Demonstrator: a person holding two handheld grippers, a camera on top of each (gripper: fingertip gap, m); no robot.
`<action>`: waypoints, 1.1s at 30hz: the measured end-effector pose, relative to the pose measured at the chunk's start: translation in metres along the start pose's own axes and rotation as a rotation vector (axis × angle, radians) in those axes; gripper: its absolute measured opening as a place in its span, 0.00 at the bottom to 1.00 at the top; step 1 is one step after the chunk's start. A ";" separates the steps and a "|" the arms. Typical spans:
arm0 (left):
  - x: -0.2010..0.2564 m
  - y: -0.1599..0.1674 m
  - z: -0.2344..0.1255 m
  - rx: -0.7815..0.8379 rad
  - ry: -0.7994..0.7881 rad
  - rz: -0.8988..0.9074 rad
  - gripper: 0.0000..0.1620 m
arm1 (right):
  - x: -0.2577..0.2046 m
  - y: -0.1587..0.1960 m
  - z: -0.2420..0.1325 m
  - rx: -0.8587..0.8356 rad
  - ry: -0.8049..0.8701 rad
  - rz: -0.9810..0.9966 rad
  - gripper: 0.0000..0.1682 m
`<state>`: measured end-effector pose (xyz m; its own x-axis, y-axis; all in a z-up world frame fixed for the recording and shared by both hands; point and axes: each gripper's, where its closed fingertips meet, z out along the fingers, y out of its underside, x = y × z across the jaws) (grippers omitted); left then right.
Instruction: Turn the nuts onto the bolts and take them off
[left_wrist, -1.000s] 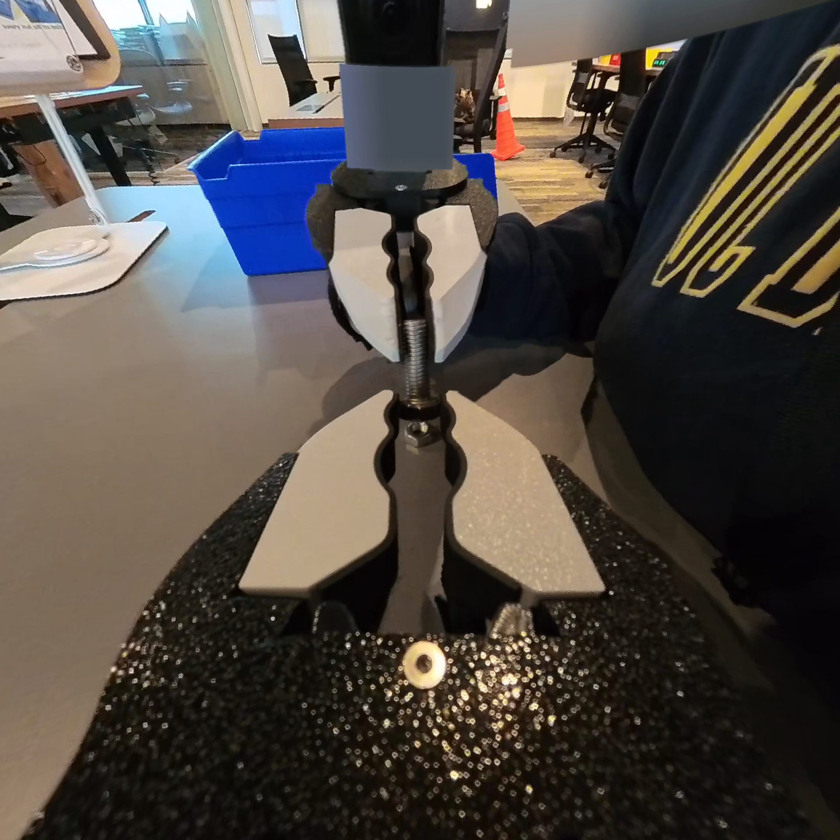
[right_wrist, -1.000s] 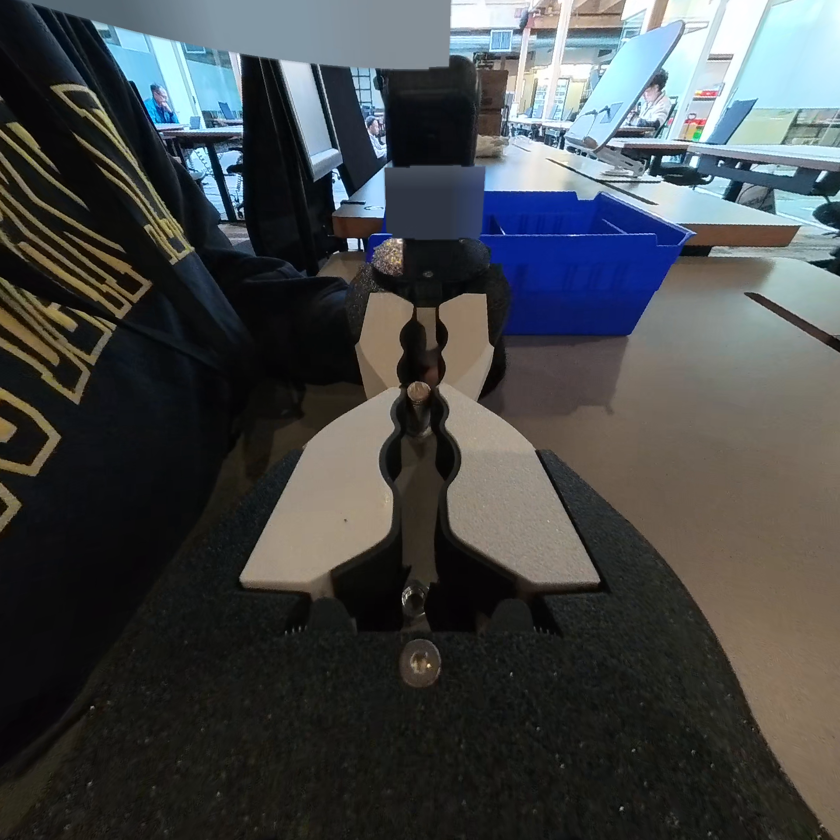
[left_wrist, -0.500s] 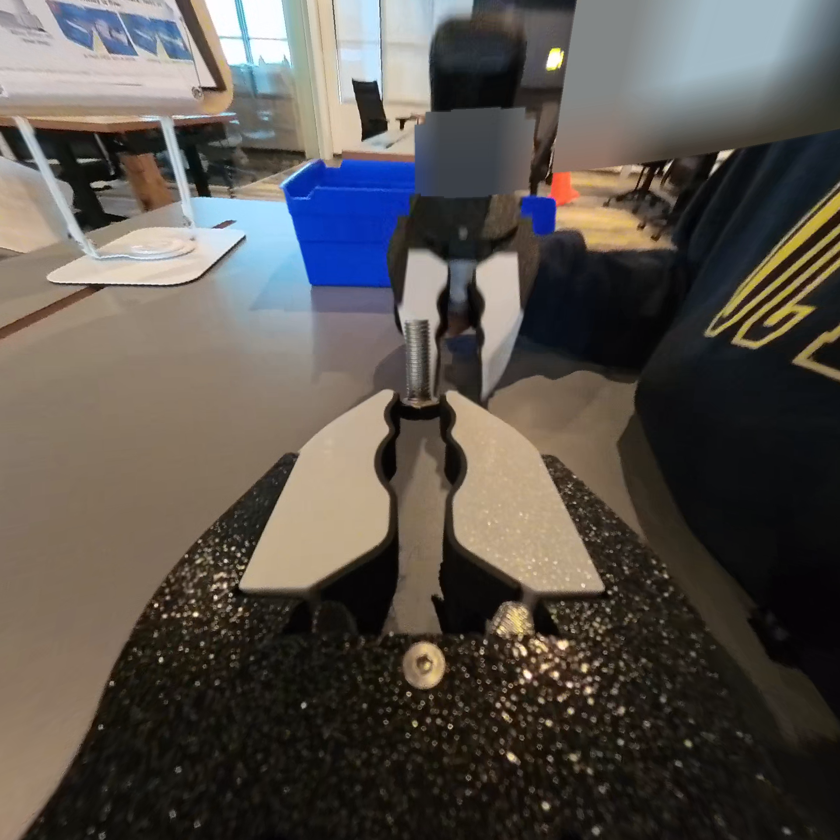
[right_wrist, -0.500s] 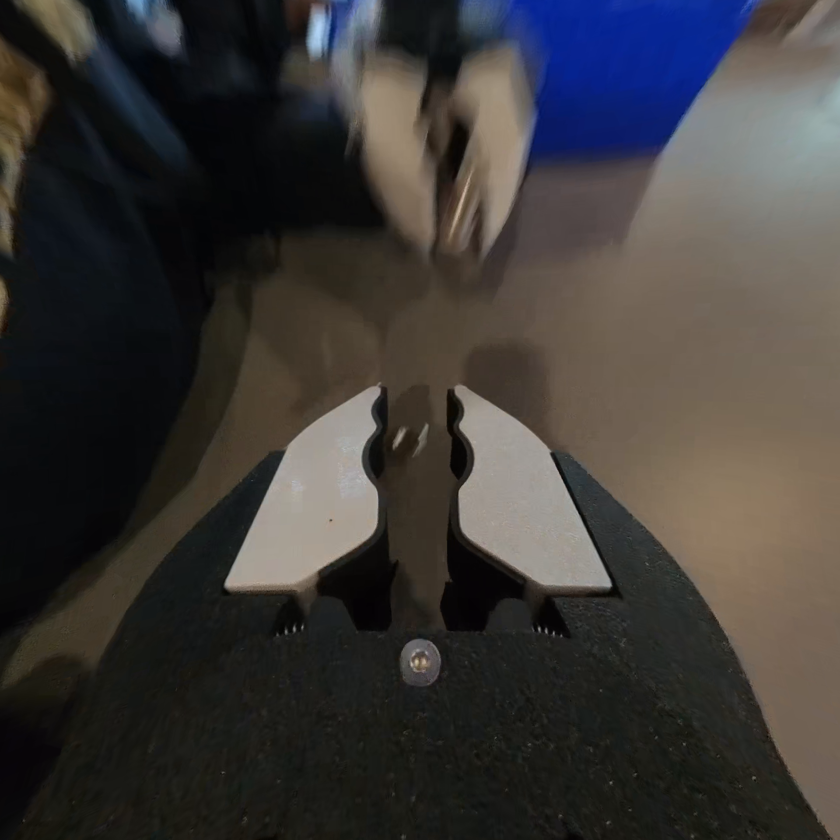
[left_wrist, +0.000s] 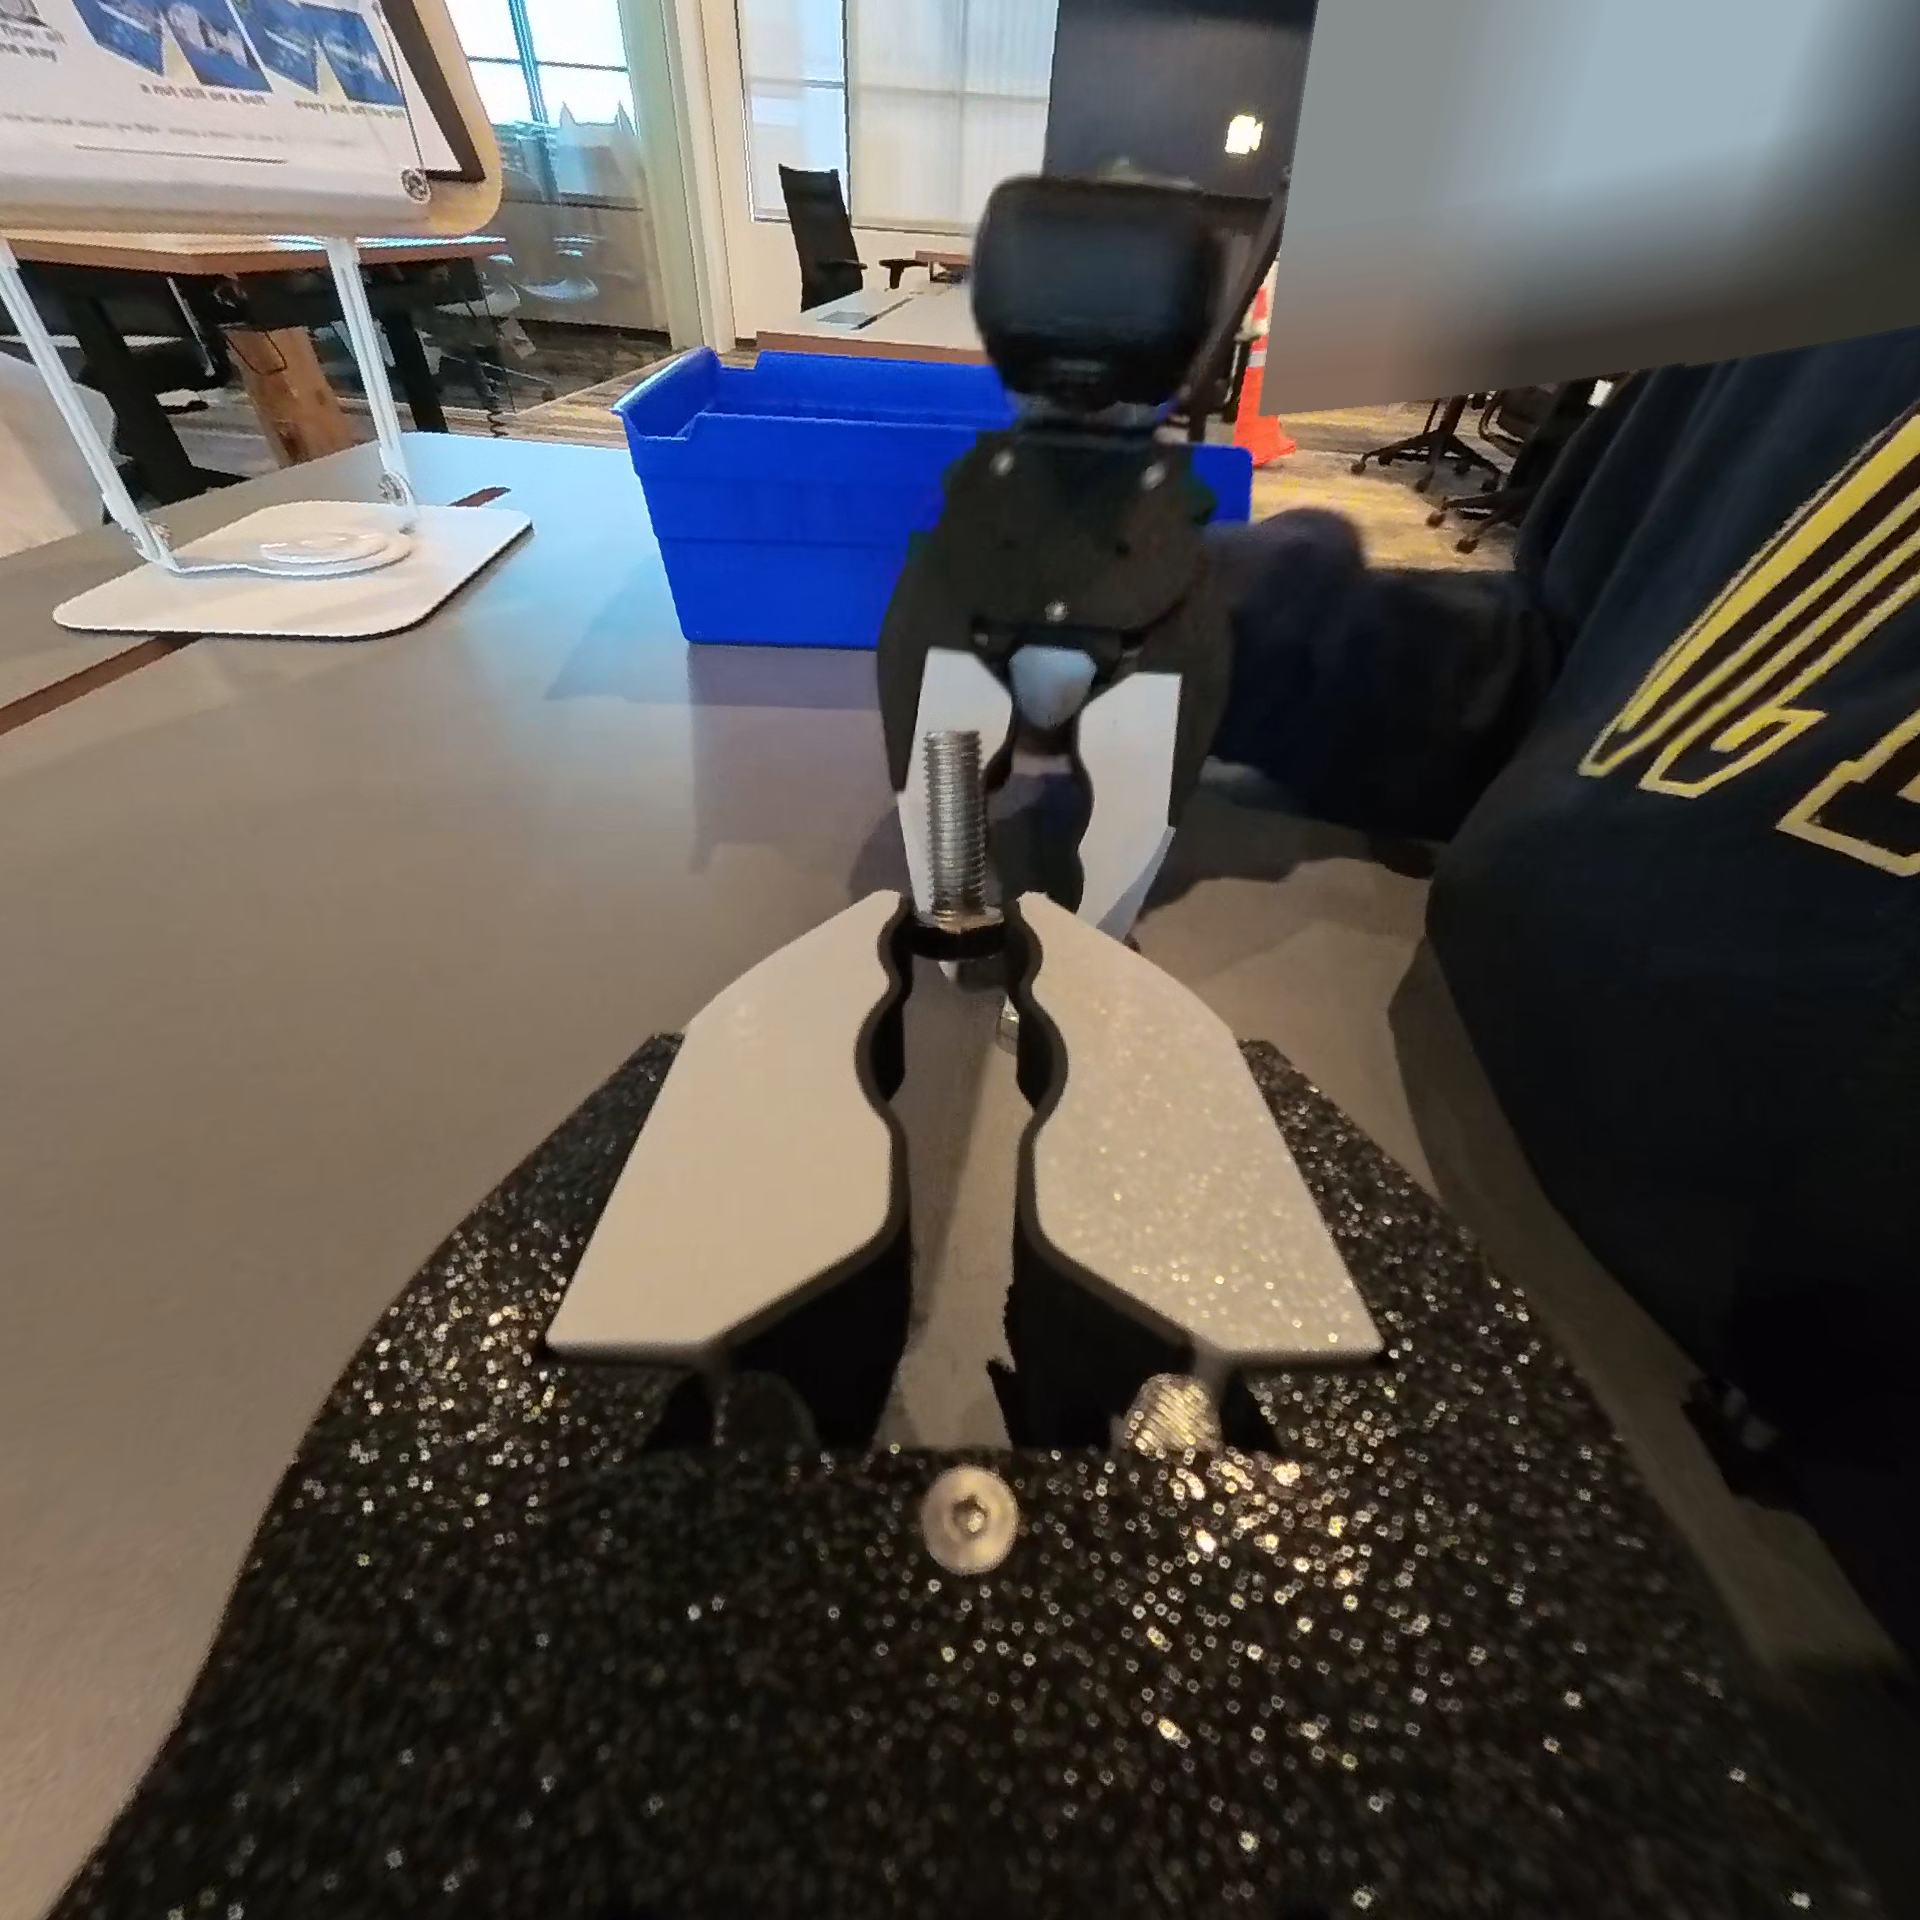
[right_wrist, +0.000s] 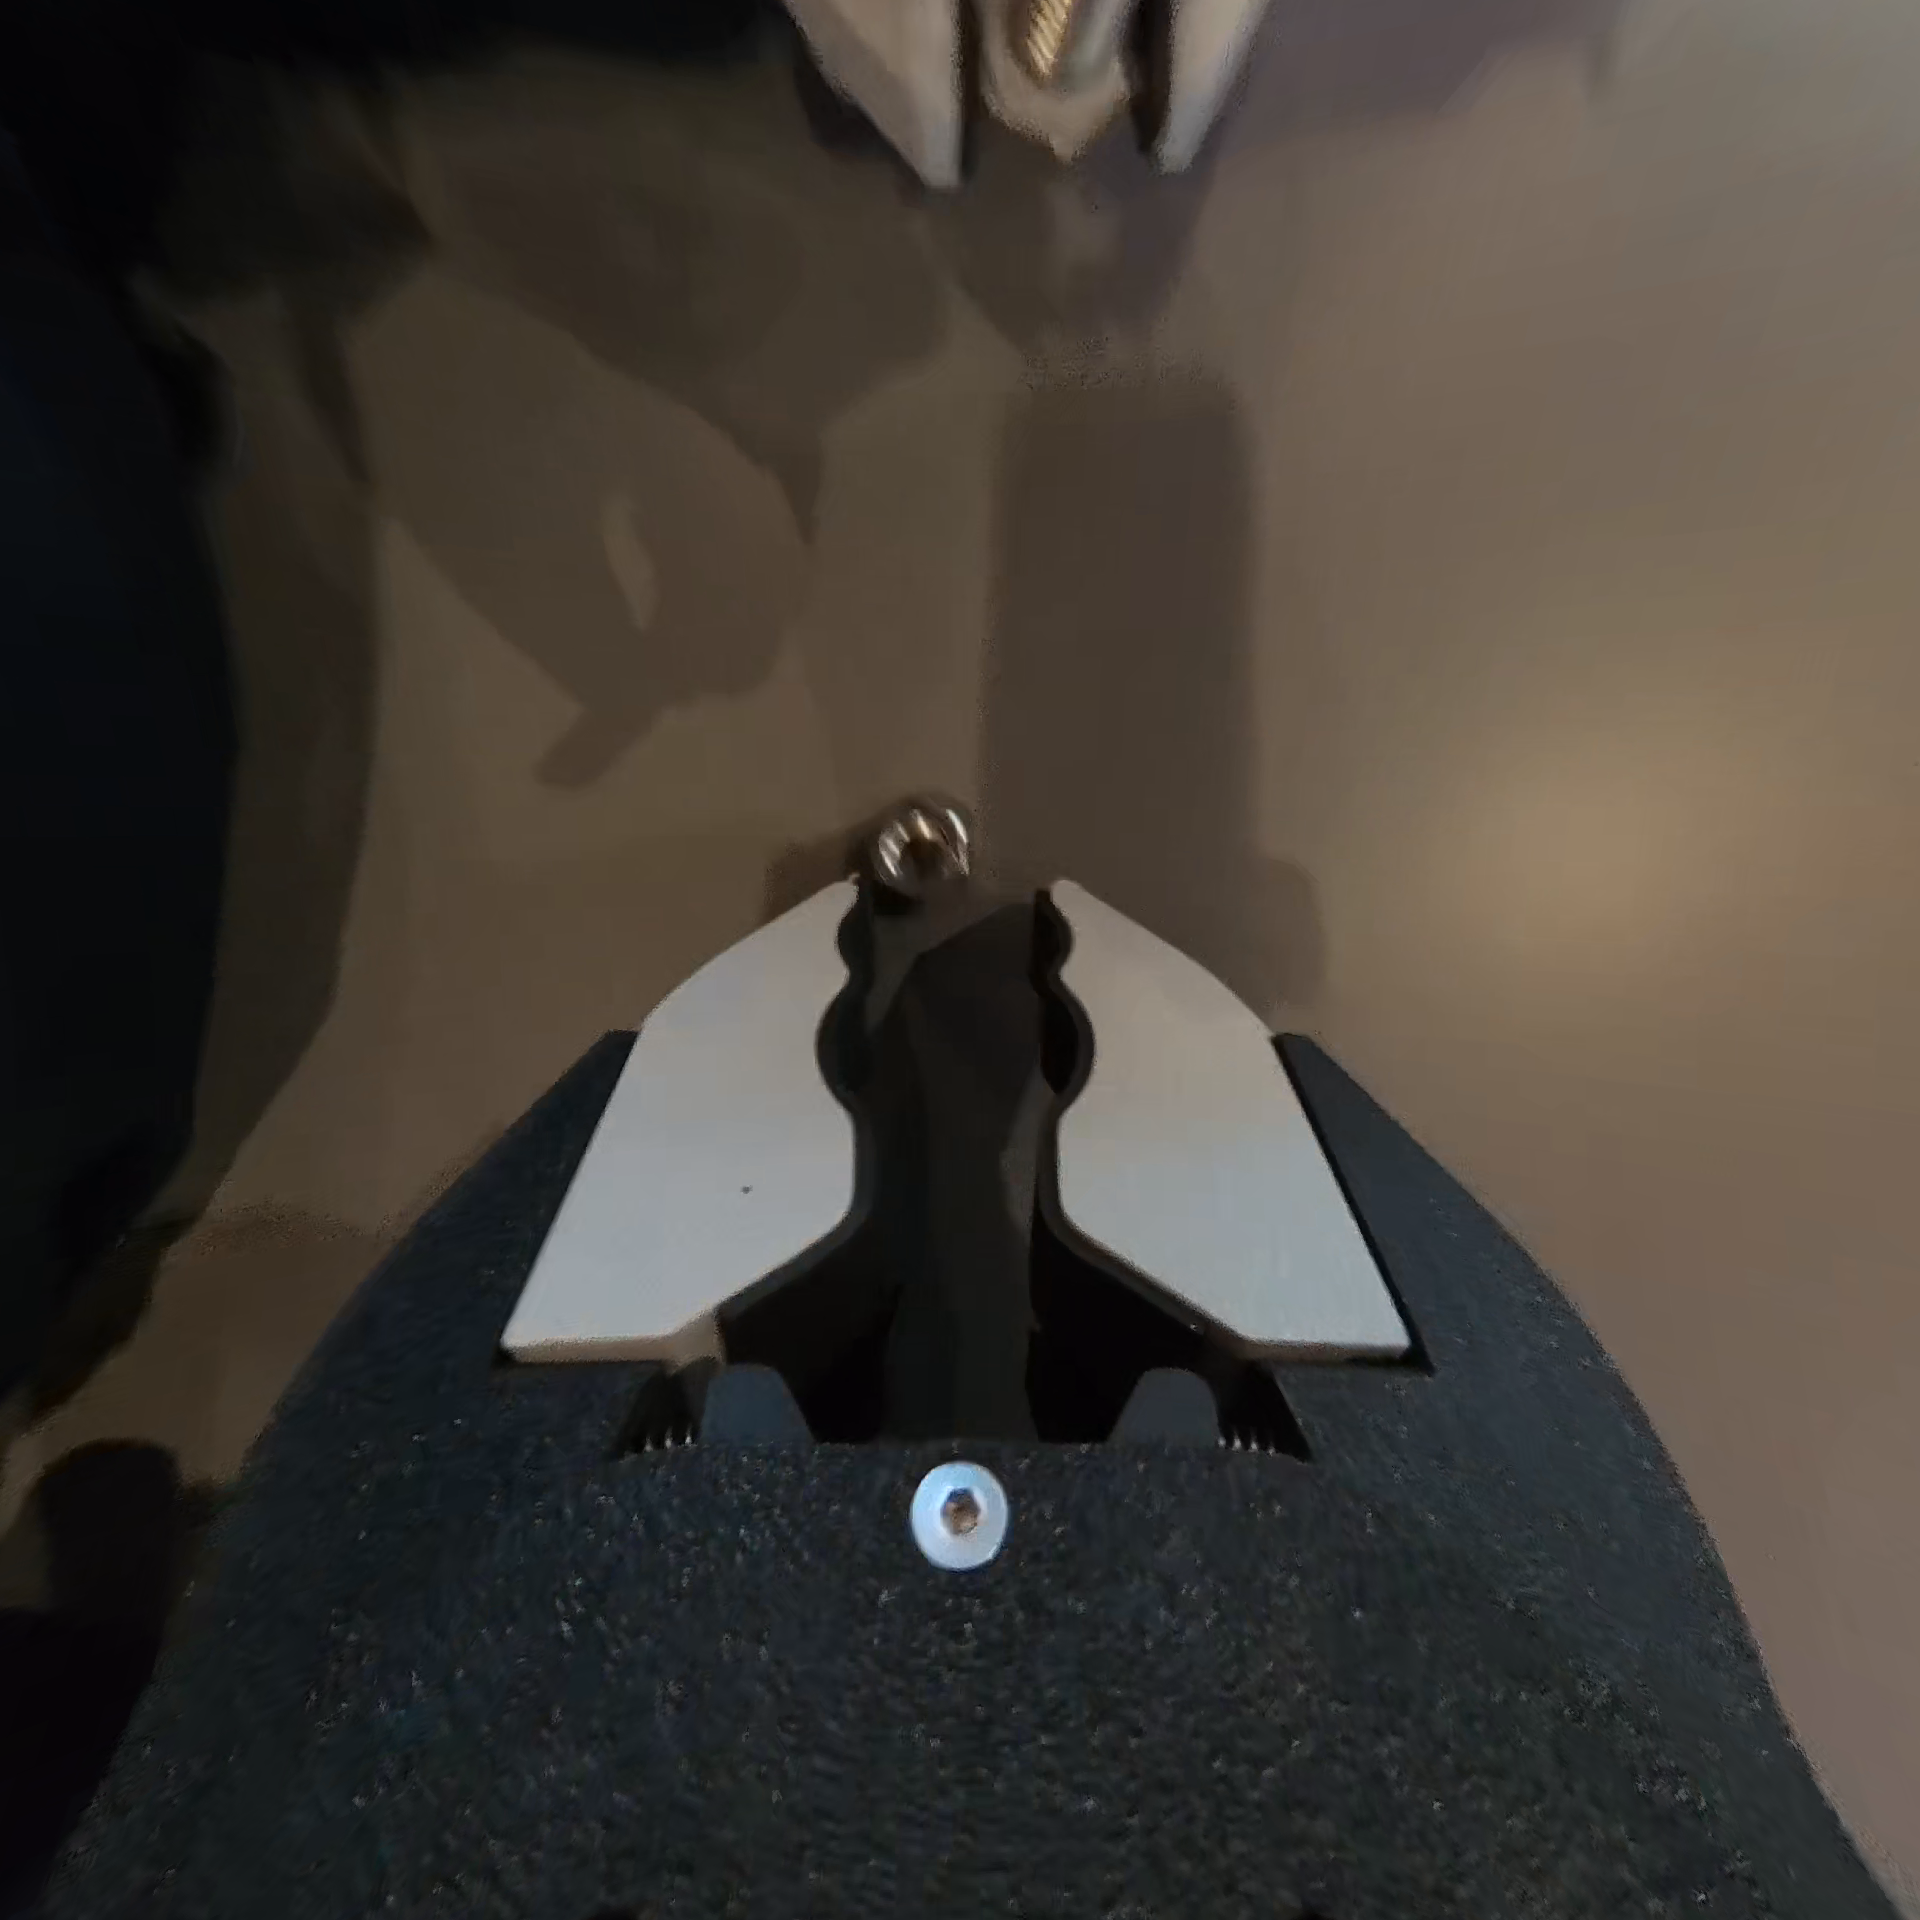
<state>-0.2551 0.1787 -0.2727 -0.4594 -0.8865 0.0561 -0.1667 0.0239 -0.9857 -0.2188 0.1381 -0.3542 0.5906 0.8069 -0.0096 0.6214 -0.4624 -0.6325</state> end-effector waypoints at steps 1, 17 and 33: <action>0.000 0.000 0.000 0.000 -0.003 0.002 0.10 | 0.002 0.002 -0.003 -0.062 0.041 0.004 0.19; -0.001 0.003 0.001 -0.020 -0.012 0.011 0.10 | -0.007 -0.007 -0.001 -0.406 -0.020 -0.132 0.14; 0.017 0.013 0.005 -0.115 0.091 0.042 0.10 | 0.014 -0.037 -0.050 -0.005 0.138 -0.119 0.10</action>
<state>-0.2608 0.1613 -0.2855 -0.5440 -0.8384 0.0345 -0.2421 0.1175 -0.9631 -0.2081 0.1483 -0.2923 0.5772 0.7984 0.1716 0.6935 -0.3683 -0.6191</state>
